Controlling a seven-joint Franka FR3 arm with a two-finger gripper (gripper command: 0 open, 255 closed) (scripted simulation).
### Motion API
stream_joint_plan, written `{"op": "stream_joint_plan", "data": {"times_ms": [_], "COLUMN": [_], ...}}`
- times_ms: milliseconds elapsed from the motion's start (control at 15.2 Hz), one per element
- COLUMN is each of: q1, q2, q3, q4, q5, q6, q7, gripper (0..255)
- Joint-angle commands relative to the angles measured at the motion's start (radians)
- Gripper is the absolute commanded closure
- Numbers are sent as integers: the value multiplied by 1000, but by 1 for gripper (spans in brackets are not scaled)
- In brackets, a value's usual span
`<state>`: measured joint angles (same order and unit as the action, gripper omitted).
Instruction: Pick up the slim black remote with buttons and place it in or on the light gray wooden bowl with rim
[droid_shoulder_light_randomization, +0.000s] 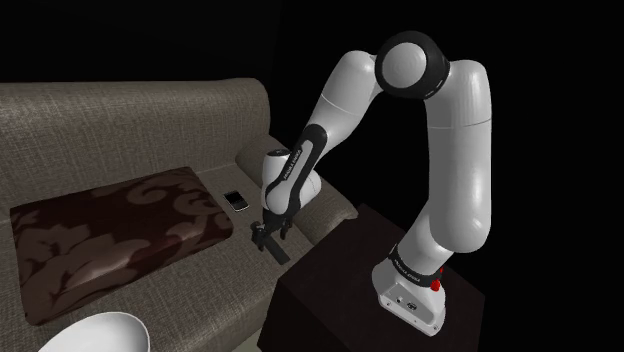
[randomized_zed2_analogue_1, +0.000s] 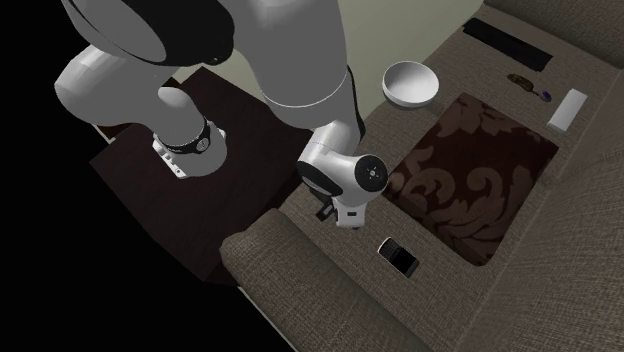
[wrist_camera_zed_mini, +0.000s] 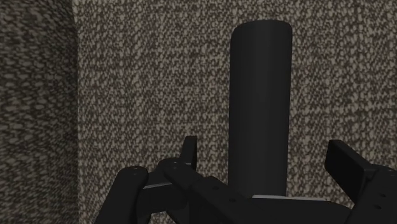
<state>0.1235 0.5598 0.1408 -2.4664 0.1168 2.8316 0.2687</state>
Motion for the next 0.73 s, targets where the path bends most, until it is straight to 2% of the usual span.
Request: {"op": "stream_joint_plan", "data": {"times_ms": [0,132,198,660], "q1": [0,0,0,2], "q2": [1,1,1,0], "q3": [0,0,0,1], "q4": [0,0,0,1], "q5": [0,0,0,0], "q6": [1,1,1,-1], "q7": [0,0,0,2], "gripper": [0,0,255,255]}}
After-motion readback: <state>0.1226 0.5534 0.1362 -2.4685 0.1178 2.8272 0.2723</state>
